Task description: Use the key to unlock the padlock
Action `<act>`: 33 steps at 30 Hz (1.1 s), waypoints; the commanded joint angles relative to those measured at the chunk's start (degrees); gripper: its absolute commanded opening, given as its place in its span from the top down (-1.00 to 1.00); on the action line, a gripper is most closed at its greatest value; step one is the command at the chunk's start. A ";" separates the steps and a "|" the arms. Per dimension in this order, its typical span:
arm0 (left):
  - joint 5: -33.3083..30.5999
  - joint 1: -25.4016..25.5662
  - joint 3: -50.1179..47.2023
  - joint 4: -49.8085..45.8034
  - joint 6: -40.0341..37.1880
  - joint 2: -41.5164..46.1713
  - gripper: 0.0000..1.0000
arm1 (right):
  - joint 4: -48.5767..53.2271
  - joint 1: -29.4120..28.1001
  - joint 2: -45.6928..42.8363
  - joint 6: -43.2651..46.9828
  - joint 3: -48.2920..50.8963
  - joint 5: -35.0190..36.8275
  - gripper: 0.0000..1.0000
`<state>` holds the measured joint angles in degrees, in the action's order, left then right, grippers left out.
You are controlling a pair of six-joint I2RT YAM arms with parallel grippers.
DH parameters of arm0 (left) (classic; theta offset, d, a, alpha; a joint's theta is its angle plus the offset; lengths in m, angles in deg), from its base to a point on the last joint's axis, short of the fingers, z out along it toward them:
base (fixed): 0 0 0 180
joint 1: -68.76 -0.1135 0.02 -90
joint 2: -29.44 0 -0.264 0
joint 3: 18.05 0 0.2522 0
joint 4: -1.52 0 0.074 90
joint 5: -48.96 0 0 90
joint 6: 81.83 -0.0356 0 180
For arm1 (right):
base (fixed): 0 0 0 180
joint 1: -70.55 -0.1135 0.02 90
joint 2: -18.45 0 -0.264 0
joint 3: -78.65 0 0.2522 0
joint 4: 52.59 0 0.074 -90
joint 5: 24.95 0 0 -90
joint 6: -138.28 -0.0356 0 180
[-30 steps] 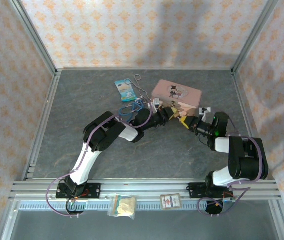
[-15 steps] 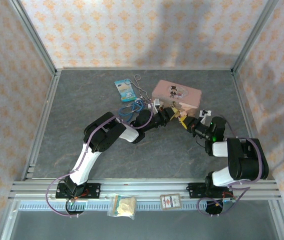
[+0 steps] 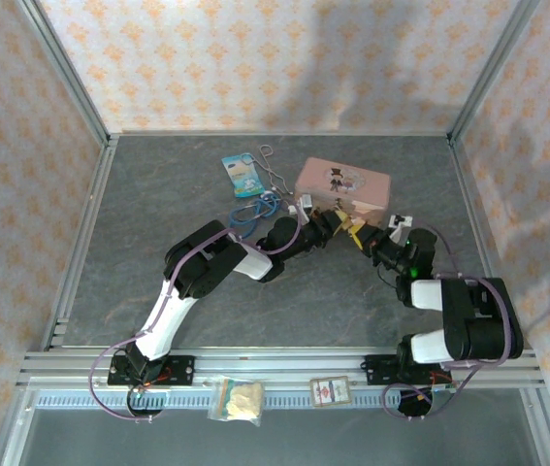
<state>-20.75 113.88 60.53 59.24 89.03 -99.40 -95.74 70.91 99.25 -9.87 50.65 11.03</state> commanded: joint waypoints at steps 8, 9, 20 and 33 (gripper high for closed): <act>7.24 3.30 3.23 8.41 0.42 1.44 1.00 | -6.28 -1.00 3.35 -5.32 -3.34 0.41 1.00; 7.26 3.23 3.14 8.37 -0.37 1.47 1.00 | -6.20 -1.01 3.16 -7.21 -3.26 0.08 1.00; 9.65 2.46 2.91 24.59 -2.08 -2.81 1.00 | -21.84 -0.54 1.00 -44.65 -4.92 -0.63 1.00; 9.07 2.23 1.91 29.54 -4.57 -5.53 1.00 | -37.05 -1.06 4.26 -61.67 -1.69 6.85 1.00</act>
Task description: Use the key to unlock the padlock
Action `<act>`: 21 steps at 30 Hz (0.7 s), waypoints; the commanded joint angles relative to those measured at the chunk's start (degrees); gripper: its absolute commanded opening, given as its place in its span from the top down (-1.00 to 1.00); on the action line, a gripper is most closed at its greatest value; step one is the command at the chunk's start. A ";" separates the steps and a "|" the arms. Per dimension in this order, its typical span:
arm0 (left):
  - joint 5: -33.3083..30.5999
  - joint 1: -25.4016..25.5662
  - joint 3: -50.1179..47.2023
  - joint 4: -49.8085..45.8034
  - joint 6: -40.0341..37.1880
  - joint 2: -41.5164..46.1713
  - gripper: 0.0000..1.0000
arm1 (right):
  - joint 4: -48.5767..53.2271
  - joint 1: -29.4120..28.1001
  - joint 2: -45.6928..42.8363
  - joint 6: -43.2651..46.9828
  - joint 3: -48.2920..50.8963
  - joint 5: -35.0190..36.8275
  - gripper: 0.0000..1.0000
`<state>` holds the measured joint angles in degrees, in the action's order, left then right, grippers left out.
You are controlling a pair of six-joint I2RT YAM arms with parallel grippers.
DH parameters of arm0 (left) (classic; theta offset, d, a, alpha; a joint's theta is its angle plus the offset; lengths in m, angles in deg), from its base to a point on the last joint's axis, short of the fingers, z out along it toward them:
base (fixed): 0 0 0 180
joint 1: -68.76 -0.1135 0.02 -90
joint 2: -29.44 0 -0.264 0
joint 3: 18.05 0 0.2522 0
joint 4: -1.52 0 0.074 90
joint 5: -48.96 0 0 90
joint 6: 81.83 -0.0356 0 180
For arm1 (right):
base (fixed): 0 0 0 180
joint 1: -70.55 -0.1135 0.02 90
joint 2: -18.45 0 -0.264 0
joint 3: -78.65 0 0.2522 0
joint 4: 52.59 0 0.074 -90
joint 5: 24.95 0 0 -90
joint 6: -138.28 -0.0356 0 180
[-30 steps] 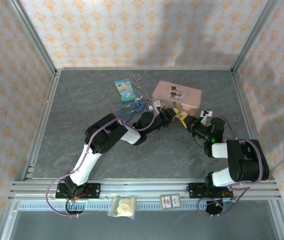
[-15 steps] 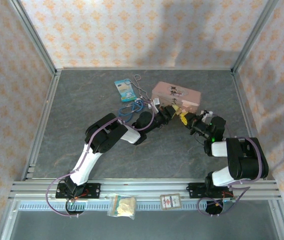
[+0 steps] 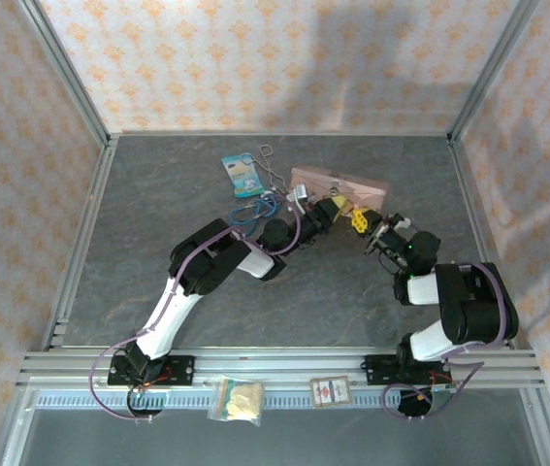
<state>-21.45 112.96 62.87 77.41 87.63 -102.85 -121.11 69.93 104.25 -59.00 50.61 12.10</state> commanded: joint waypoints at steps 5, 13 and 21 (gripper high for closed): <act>8.83 3.03 -1.01 8.62 -5.02 -0.55 1.00 | -5.27 0.00 -0.75 -3.87 -1.71 4.63 1.00; 5.54 2.73 -1.76 0.78 -6.86 0.97 1.00 | 37.13 -0.08 -11.67 32.00 -8.80 7.31 1.00; 5.20 2.76 -0.87 -1.06 -4.59 0.79 0.97 | 31.60 -0.15 -8.30 33.33 -5.23 6.19 1.00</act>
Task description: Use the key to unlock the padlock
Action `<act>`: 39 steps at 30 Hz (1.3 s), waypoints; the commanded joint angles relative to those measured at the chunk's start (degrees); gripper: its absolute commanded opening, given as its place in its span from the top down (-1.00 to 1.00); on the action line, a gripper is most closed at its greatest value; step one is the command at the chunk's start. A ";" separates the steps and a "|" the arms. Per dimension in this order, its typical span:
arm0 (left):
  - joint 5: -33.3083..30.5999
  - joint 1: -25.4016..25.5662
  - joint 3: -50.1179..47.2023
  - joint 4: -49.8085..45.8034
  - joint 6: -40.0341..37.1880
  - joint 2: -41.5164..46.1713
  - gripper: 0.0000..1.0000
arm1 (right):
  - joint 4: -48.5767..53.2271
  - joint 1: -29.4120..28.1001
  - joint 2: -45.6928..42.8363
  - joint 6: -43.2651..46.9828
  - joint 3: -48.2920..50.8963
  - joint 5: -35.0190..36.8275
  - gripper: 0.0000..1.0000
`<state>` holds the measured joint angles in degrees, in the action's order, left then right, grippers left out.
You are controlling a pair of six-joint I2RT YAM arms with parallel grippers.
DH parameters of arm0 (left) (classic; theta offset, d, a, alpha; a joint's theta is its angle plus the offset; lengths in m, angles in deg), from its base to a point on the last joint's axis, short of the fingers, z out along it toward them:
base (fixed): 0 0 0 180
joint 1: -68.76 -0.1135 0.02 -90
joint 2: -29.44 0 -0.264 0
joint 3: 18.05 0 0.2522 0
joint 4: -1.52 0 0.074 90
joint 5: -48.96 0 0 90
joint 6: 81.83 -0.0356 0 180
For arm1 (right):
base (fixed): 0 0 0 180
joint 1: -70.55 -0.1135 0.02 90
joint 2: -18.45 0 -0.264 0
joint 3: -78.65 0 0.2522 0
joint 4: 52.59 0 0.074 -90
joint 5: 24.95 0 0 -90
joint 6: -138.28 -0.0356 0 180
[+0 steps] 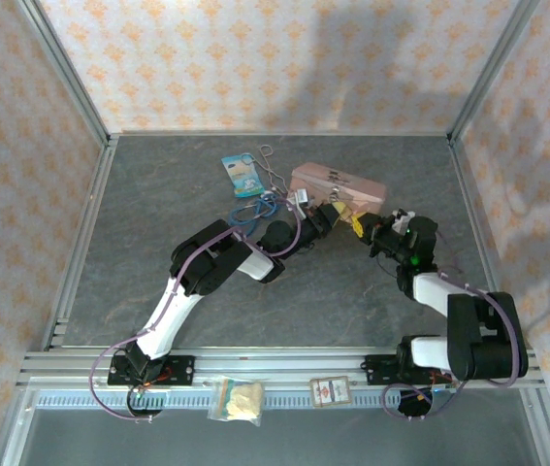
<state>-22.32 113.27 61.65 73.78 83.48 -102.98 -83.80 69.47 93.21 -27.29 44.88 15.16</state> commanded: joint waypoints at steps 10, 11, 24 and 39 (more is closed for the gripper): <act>5.49 2.63 0.29 1.69 1.22 0.72 0.31 | -11.28 0.29 4.42 -0.70 1.75 2.47 1.00; 5.45 2.59 0.49 1.86 1.48 0.47 0.31 | -11.24 0.29 4.27 -0.72 1.81 2.60 1.00; 4.97 1.70 -4.05 3.19 3.19 1.58 -0.10 | -9.60 0.16 4.57 0.85 6.00 3.45 1.00; 3.39 0.44 -19.46 0.48 4.14 11.26 -0.51 | -9.10 -0.03 4.38 3.49 8.98 4.72 1.00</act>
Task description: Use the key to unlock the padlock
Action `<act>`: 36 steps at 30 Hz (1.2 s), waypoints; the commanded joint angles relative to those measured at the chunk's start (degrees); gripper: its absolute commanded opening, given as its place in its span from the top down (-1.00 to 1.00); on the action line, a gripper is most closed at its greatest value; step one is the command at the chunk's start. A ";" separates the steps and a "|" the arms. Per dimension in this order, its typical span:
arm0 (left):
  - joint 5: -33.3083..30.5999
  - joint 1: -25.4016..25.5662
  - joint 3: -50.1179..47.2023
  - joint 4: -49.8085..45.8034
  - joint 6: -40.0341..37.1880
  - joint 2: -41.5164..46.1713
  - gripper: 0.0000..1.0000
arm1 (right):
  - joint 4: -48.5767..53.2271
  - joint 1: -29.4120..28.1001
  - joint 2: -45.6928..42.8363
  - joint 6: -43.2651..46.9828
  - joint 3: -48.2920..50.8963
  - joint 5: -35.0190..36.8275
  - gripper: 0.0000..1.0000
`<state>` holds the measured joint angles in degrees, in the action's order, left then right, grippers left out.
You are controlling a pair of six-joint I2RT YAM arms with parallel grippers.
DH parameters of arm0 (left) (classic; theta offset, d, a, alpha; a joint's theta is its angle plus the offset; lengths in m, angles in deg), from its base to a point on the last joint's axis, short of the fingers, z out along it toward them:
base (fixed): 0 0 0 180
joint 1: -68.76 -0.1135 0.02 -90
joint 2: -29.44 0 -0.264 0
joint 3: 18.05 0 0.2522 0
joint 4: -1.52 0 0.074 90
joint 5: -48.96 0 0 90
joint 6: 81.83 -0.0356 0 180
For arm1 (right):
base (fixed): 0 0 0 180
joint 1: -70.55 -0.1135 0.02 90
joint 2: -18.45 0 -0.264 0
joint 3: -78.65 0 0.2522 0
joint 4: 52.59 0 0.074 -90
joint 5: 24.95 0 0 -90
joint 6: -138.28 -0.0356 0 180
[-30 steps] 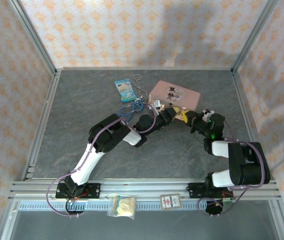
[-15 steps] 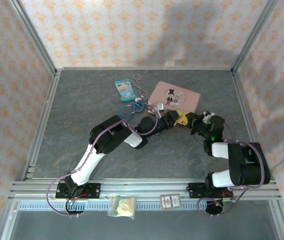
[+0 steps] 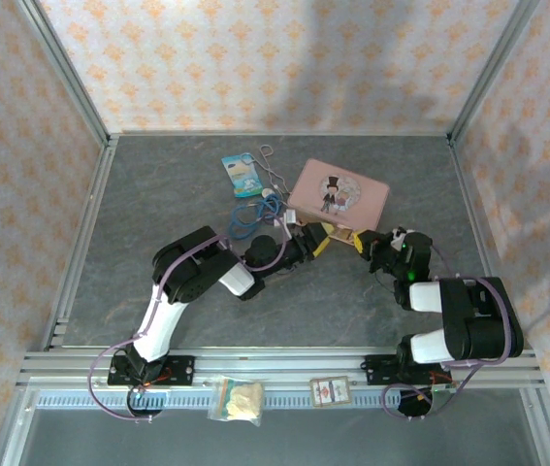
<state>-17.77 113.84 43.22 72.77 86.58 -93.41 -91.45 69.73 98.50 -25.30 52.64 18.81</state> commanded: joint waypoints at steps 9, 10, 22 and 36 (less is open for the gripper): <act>-5.05 2.87 2.50 -6.18 3.60 0.81 -0.51 | 3.37 -3.61 -7.98 3.05 4.28 5.29 1.00; -5.66 3.23 2.30 -7.48 3.58 1.13 -0.52 | 3.61 -3.74 -8.31 3.17 4.45 5.64 1.00; -8.15 4.55 4.92 -13.82 4.11 -0.05 -0.48 | 0.23 -4.60 -5.18 2.52 4.94 5.05 1.00; -8.07 2.57 4.08 -16.64 -1.08 3.17 -0.42 | 9.56 -4.89 -4.86 11.25 3.91 10.38 0.90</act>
<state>-25.03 117.71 49.10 57.32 88.33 -94.02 -86.25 64.97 93.98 -19.51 57.97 25.78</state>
